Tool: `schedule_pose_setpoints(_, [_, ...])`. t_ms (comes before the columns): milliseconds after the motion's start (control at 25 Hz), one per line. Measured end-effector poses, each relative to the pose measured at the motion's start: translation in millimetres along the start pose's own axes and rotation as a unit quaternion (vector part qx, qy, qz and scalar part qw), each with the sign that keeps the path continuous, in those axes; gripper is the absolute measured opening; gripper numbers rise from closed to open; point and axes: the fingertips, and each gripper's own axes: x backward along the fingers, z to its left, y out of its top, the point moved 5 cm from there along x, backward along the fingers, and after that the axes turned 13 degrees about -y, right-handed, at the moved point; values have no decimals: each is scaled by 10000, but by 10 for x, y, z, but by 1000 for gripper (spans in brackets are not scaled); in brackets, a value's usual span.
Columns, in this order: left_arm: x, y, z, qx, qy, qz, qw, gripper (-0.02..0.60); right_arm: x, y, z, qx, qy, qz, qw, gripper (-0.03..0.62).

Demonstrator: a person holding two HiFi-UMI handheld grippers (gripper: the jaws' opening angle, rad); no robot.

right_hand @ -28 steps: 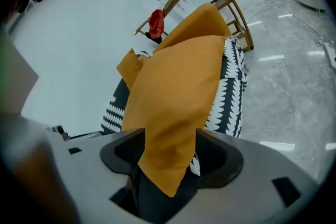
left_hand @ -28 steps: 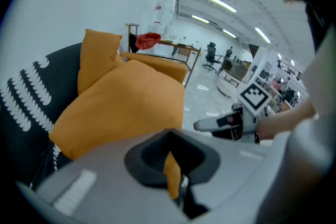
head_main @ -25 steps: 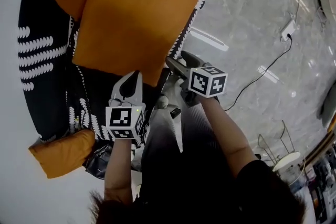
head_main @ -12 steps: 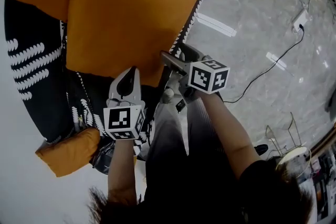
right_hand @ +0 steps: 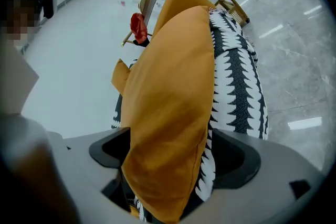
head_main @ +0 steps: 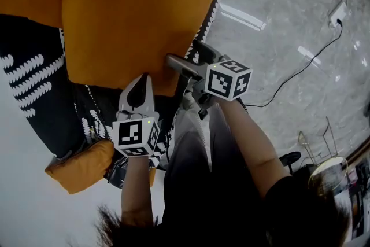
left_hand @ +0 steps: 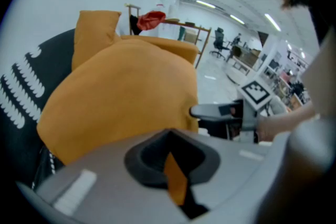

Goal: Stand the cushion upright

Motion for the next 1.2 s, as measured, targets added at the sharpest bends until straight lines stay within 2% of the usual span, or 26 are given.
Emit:
schedule_pose_setpoints(320, [-83, 30, 19, 69, 19, 10, 10000, 11, -148, 133, 16, -210, 272, -198, 9992, 485])
schedule_pose_setpoints(720, [-3, 24, 7, 203, 69, -116, 9997, 11, -230, 190, 46, 118, 21, 34, 9999, 478])
schedule_pose_setpoints(960, [207, 75, 89, 369, 155, -317, 9987, 11, -205, 169, 212, 505, -297, 179, 9981, 339])
schedule_pose_setpoints(1200, [367, 148, 93, 402, 309, -445, 9977, 14, -141, 181, 282, 826, -572, 290, 9945, 248])
